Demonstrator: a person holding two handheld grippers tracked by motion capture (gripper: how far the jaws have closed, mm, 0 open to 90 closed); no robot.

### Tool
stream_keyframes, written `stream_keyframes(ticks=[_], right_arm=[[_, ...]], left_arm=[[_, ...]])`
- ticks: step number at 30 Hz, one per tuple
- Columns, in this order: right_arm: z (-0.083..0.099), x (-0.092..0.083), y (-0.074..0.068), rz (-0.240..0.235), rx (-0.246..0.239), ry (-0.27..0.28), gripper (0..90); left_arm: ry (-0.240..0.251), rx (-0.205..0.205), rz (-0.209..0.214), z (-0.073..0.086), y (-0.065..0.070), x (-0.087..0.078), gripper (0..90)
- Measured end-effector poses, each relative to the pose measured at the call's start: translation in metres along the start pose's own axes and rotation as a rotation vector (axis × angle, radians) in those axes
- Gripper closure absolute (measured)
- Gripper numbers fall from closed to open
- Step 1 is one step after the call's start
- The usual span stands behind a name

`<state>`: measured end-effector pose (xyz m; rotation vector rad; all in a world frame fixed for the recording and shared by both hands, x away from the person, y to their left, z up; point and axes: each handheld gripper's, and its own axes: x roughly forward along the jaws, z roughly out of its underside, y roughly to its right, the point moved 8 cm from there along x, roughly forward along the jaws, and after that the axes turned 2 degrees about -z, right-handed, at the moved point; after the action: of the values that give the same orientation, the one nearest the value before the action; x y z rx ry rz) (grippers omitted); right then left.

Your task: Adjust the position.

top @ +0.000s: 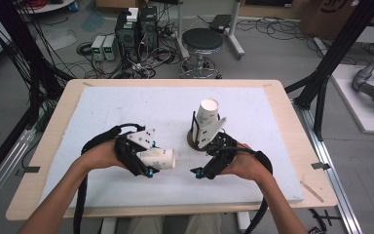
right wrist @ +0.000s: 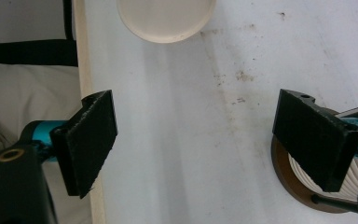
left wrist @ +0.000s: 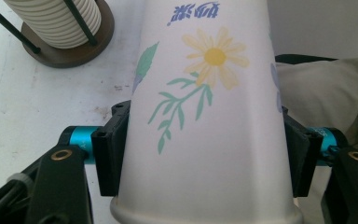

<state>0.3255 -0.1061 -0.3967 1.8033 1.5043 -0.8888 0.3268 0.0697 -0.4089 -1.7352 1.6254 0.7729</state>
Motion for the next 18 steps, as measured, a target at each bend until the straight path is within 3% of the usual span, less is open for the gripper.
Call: stream_keyframes(ticks=[18], right_arm=[[-0.015,0.017,-0.003,-0.025,-0.045,-0.023,14.0]], left_arm=[[-0.011,0.022,0.02,-0.022,0.002,0.016,31.7]])
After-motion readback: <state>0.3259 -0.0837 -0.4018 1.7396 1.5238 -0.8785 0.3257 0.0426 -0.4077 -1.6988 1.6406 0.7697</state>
